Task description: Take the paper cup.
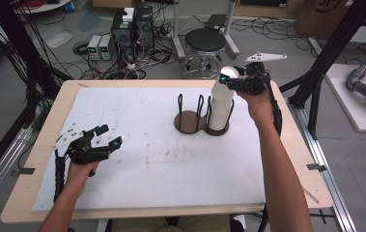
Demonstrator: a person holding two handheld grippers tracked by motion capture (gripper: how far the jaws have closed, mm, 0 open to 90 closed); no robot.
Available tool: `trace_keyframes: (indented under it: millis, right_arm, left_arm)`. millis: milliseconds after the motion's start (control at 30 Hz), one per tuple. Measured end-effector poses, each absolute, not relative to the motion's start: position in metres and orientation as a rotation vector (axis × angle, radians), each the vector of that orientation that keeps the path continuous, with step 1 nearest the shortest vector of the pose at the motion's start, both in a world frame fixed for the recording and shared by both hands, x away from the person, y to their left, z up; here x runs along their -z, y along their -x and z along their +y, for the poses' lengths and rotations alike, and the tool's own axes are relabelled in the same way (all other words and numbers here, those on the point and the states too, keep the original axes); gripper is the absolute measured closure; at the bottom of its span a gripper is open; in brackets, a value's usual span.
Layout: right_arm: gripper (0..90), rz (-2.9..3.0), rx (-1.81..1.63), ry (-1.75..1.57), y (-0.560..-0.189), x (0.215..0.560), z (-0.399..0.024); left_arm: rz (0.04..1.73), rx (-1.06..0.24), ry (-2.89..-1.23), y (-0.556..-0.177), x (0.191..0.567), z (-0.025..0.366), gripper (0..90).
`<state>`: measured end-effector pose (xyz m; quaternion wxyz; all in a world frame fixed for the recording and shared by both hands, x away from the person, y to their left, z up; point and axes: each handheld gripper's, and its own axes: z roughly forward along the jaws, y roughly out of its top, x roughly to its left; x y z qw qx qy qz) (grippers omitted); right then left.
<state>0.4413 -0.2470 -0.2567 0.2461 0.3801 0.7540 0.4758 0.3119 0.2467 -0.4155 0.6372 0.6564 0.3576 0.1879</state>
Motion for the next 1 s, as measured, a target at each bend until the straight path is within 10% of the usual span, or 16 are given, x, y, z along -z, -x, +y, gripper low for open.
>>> trace_keyframes:
  millis: [1000]
  right_arm:
    - [35.8,2.057,-1.388,-0.859,-0.380,0.222,-0.264]
  left_arm:
    - [0.785,-0.410,-1.502,-0.310,0.417,0.242,17.6]
